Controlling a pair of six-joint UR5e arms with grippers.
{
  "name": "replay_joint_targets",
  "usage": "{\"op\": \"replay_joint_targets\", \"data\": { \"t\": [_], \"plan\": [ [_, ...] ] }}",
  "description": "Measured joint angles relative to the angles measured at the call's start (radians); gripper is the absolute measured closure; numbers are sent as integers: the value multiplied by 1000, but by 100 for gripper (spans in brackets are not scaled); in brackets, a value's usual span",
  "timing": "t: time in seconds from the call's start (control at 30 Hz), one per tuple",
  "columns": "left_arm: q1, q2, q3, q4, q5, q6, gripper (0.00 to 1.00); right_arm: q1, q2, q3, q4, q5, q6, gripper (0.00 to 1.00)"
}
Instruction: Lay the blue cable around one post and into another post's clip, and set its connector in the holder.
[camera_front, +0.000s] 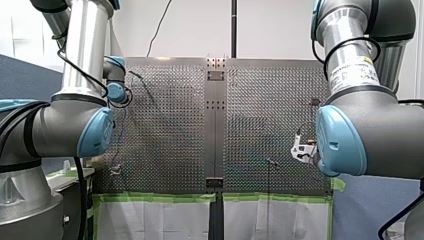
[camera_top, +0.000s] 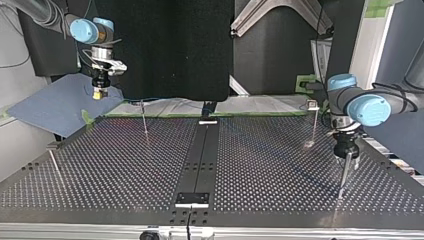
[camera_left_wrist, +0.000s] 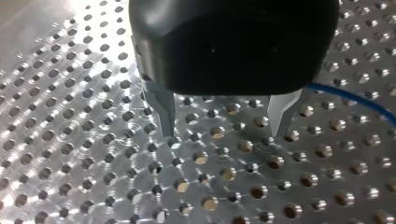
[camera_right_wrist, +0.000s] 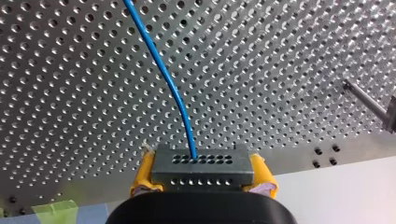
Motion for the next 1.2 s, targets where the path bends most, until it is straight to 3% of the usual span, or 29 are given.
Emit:
{"op": "replay_joint_targets", "data": {
  "t": [0.23, 0.4, 0.7, 0.97, 1.2],
  "plan": [
    [-12, 2, 0, -47, 7, -38, 0, 12, 1, 1, 27, 2, -16, 100],
    [-9, 12, 0, -76, 42, -81, 0, 14, 2, 0, 42, 0, -25, 100],
    [-1, 51, -4, -150, 97, -157, 0, 12, 2, 0, 45, -2, -27, 100],
    [3, 56, -12, -196, 103, -166, 0, 9, 2, 0, 45, -4, -27, 100],
    [12, 100, -29, -203, 94, -164, 0, 8, 2, 0, 43, -7, -24, 100]
  ]
}}
